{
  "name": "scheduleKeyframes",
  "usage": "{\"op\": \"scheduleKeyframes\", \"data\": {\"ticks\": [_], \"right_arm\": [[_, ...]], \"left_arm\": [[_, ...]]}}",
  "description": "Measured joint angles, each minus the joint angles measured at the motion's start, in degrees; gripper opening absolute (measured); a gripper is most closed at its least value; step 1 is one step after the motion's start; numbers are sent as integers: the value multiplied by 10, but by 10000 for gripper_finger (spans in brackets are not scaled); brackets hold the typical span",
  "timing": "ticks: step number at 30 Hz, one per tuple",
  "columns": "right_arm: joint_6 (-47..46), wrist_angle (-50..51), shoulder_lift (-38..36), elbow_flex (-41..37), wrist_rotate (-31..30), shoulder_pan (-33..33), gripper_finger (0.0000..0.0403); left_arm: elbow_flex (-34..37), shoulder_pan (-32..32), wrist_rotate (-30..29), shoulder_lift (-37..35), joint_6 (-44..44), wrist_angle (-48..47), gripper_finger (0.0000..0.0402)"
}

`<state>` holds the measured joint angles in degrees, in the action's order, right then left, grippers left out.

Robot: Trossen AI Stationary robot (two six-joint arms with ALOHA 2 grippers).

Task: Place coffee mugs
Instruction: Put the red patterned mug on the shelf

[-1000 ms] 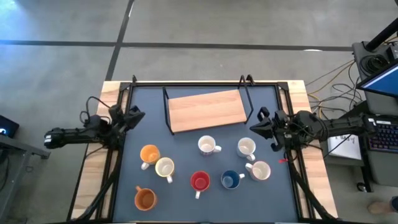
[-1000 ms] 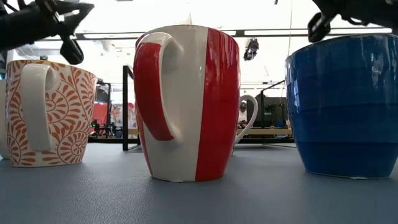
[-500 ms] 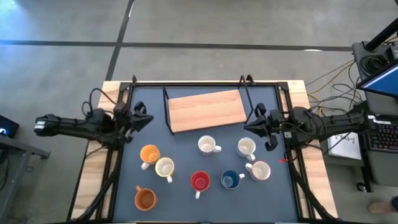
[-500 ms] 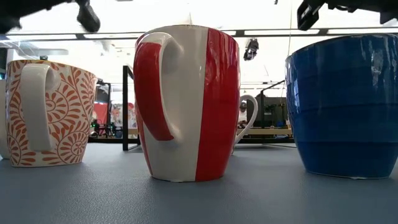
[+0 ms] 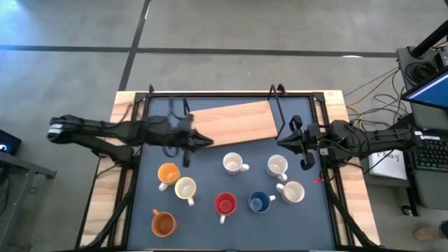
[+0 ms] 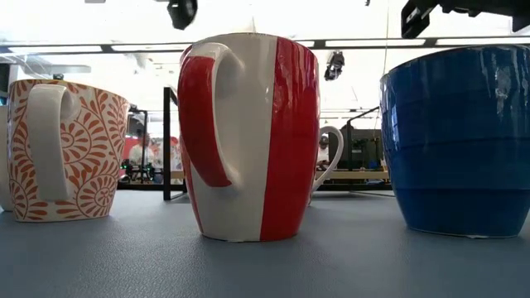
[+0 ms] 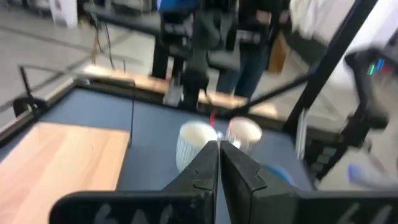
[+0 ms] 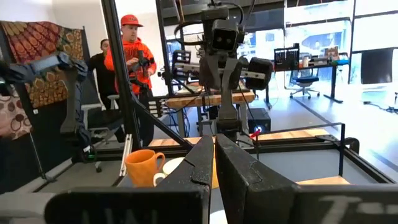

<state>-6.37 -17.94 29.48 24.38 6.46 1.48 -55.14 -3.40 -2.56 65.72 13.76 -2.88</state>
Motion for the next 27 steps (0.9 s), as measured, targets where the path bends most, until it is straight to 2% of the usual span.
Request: {"op": "scheduleKeyframes", "data": {"ticks": [8, 14, 17, 20, 27], "right_arm": [[18, -3, -10, -9, -6, 0, 9], [43, -3, -1, -10, -6, 0, 9], [42, -3, -2, -10, -6, 0, 9], [33, -3, -1, -10, -6, 0, 9], [34, -2, -2, -10, -6, 0, 9]], "left_arm": [[-145, 0, 27, 173, -47, -130, 0], [-251, 0, 36, 270, -82, -298, 7], [-296, 0, 36, 308, -110, -359, 31], [-324, 0, 34, 345, -143, -382, 68], [-348, 6, -45, 395, -160, -402, 147]]}}
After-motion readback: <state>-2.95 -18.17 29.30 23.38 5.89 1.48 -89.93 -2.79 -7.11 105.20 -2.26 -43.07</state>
